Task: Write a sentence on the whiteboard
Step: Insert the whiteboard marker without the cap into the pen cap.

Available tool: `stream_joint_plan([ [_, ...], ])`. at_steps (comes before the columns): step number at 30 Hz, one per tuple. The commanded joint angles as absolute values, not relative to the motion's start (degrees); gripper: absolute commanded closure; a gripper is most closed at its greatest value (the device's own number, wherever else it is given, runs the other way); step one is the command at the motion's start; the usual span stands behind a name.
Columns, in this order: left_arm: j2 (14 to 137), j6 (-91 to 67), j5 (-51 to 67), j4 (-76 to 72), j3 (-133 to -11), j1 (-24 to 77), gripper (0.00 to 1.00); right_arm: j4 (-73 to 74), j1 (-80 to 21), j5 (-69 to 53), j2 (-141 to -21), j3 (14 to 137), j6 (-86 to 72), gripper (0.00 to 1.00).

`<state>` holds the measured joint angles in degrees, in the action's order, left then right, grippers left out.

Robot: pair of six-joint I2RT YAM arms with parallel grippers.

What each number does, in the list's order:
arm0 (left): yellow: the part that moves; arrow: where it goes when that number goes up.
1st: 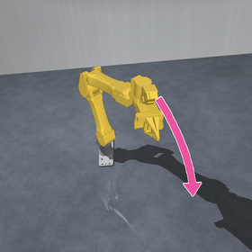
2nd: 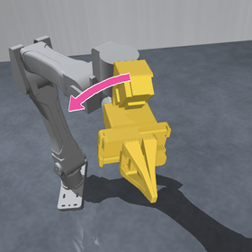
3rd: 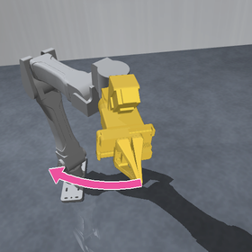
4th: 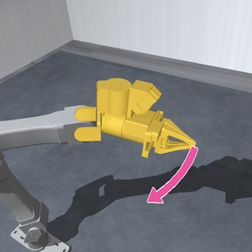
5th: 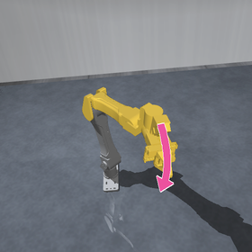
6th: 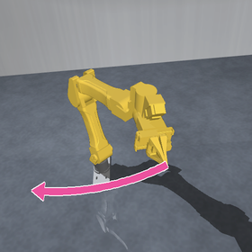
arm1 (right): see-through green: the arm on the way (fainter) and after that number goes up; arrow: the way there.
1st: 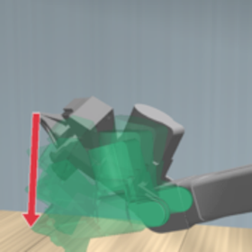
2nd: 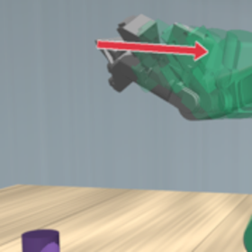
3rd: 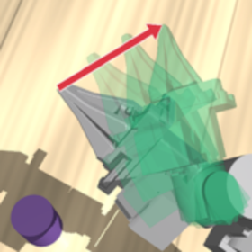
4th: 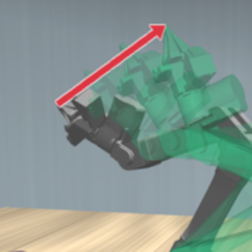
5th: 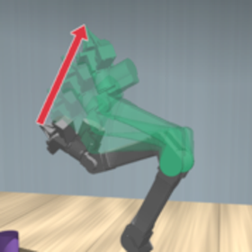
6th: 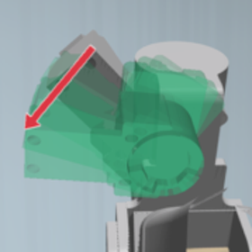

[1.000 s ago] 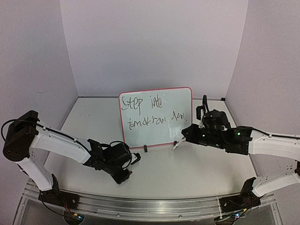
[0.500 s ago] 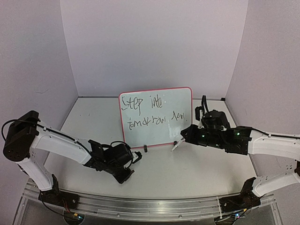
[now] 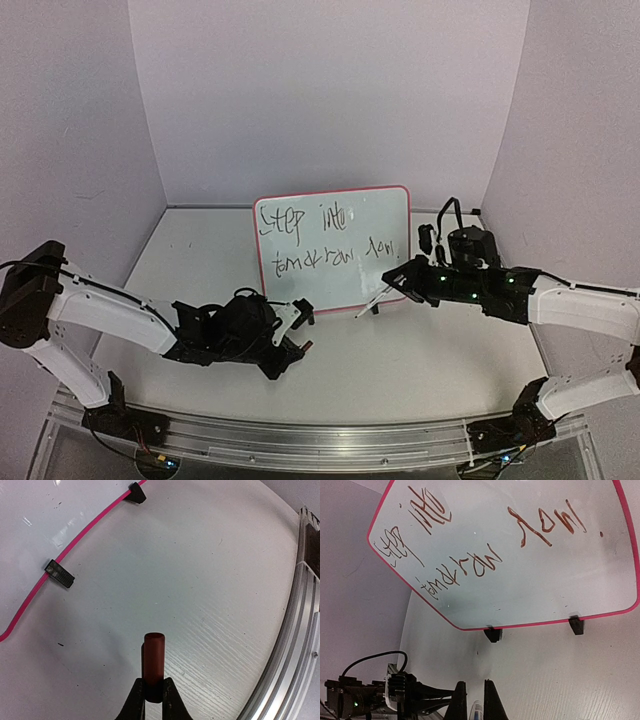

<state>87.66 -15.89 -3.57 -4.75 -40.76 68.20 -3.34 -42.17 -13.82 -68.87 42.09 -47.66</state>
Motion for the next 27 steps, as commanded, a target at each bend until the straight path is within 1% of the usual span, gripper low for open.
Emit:
stream_joint_plan([
  [1,85.5,-15.0,-0.5,-12.3,-39.6,69.0,1.00,-8.3,-41.2,-26.6,-70.5,42.8,-49.8,1.00],
  [5,84.9,-14.9,1.9,-12.6,-39.4,69.8,1.00,-9.9,-41.1,-30.9,-73.4,43.1,-51.2,1.00],
  [16,84.1,-14.9,4.5,-13.2,-39.1,70.7,1.00,-16.8,-41.1,-34.4,-78.4,42.5,-55.3,1.00],
  [27,84.3,-16.8,2.3,-15.1,-38.8,71.0,1.00,-17.9,-41.1,-36.5,-81.2,42.9,-56.0,1.00],
])
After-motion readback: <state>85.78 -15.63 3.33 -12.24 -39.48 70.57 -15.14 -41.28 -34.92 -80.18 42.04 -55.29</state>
